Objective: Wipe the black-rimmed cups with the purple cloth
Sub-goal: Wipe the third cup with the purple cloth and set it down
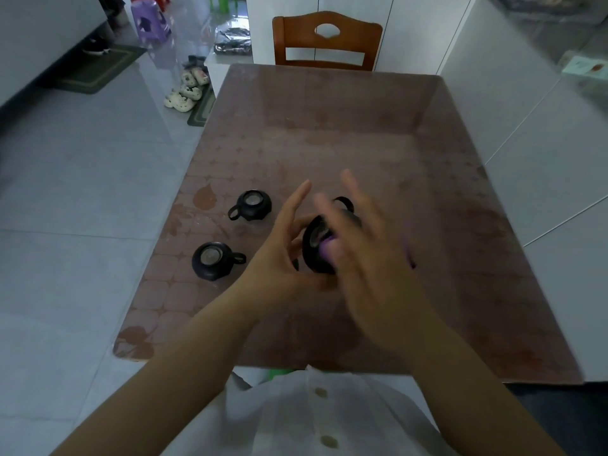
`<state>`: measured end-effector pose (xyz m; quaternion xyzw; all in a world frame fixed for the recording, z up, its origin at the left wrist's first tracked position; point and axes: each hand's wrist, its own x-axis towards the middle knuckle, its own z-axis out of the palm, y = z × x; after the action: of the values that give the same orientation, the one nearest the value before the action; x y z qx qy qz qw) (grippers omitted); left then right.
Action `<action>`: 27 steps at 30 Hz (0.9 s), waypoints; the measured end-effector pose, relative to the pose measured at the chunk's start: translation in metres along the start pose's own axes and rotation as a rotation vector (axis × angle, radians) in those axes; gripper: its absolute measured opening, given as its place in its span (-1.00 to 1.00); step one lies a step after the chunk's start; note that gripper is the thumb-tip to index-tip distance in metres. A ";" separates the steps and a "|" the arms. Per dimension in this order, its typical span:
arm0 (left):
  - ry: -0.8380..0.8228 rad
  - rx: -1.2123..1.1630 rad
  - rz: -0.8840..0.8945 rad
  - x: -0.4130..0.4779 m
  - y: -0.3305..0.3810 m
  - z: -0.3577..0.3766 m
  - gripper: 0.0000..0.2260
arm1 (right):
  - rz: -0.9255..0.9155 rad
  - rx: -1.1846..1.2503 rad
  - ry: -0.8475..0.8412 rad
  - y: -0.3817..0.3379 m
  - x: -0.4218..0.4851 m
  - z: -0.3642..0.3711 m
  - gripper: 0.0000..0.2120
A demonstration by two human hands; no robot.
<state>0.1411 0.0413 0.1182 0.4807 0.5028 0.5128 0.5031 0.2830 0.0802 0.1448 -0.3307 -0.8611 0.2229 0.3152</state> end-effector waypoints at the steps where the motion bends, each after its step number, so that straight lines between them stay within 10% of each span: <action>1: -0.005 0.011 0.016 0.001 0.000 0.000 -0.02 | -0.057 -0.134 -0.021 0.001 0.000 0.006 -0.58; 22: -0.269 -0.091 -0.018 0.005 0.011 -0.006 -0.04 | 0.630 1.006 0.073 0.022 0.015 -0.009 -0.63; 27: -0.116 -0.005 -0.114 0.009 0.008 -0.008 -0.20 | 0.662 1.138 0.116 0.024 0.016 -0.008 -0.54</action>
<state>0.1326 0.0499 0.1257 0.4790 0.4981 0.4560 0.5609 0.2895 0.1099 0.1427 -0.3713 -0.4434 0.7102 0.4014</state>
